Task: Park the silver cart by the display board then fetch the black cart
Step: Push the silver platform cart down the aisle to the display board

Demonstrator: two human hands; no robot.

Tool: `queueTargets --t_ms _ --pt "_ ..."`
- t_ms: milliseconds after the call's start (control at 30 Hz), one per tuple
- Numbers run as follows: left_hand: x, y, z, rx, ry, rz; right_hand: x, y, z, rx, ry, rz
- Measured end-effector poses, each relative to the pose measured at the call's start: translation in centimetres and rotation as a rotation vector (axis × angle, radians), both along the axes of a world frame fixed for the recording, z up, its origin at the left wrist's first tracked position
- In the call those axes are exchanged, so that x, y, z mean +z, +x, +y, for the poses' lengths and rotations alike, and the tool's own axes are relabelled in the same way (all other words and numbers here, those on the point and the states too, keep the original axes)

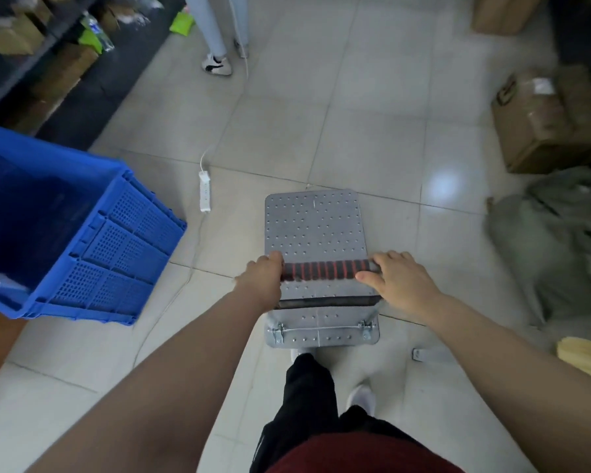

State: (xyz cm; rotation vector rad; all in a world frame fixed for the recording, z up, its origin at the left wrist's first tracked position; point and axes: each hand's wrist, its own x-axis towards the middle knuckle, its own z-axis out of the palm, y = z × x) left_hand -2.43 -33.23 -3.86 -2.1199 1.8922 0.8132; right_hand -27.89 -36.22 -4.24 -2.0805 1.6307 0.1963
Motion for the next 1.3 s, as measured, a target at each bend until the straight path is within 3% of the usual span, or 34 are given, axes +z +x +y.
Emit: queueTargets --t_ms 200,367,533,867,1300 --pt "0.1 0.3 -6.4 -0.058 -0.039 0.004 0.2 1.0 -3.7 -0.137 0.007 0.053" --pt "-0.4 0.7 -6.3 -0.209 -0.121 0.083 0.2 1.3 -4.4 -0.171 -0.014 0.097" --pt "-1.1 -0.7 -6.1 -0.110 -0.152 0.076 0.2 0.9 -4.3 -0.170 0.002 0.086" --pt "-1.7 -1.0 -12.5 -0.127 -0.175 0.076 0.6 0.5 -10.4 -0.148 -0.050 0.075" --pt "-0.1 -3.6 -25.7 -0.110 -0.048 -0.001 -1.2 -3.0 -24.0 -0.060 -0.177 0.003"
